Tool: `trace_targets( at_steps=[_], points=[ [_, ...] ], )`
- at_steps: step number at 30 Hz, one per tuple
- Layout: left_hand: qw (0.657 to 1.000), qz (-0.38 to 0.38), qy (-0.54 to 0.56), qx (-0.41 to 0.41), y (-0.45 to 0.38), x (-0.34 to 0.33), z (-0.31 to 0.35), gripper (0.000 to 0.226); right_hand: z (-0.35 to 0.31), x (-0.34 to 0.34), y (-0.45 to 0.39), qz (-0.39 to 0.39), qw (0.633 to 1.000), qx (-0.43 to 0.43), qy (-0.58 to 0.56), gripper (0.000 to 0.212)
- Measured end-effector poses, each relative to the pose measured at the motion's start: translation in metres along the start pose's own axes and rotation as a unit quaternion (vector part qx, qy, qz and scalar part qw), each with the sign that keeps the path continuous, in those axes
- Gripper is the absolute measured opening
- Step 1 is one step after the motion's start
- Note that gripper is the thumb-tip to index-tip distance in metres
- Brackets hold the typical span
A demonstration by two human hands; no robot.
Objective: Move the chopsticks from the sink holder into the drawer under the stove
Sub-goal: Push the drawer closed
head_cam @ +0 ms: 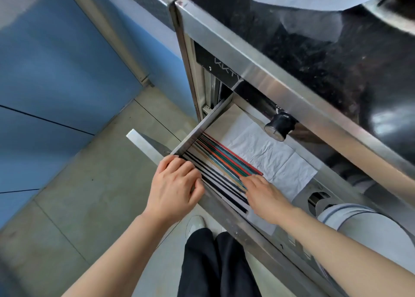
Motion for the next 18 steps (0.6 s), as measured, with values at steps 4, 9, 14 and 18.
trace_targets(
  at_steps=[4, 9, 14, 18],
  points=[
    [0.997, -0.077, 0.000, -0.012, -0.003, 0.005, 0.002, 0.042, -0.017, 0.022, 0.040, 0.001, 0.999, -0.017, -0.031, 0.045],
    [0.990, -0.141, 0.002, -0.031, -0.007, 0.013, 0.001, 0.054, -0.036, 0.048, 0.089, 0.035, 0.984, -0.096, -0.144, 0.038],
    [0.985, -0.166, 0.015, -0.051, -0.010, 0.016, -0.001, 0.037, -0.058, 0.061, 0.131, 0.185, 0.907, -0.182, -0.331, 0.032],
    [0.974, -0.199, 0.091, -0.064, -0.013, 0.025, -0.004, 0.019, -0.079, 0.053, 0.156, 0.311, 0.752, -0.235, -0.532, 0.022]
  ],
)
Point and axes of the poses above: each hand's wrist, its own y-axis away from the middle knuckle, its own x-axis out of the back of the hand, z = x × y, the point moved 5 cm from there along -y, towards the middle knuckle, and after that the axes turned 14 degrees about -y, right-handed, at the moved point
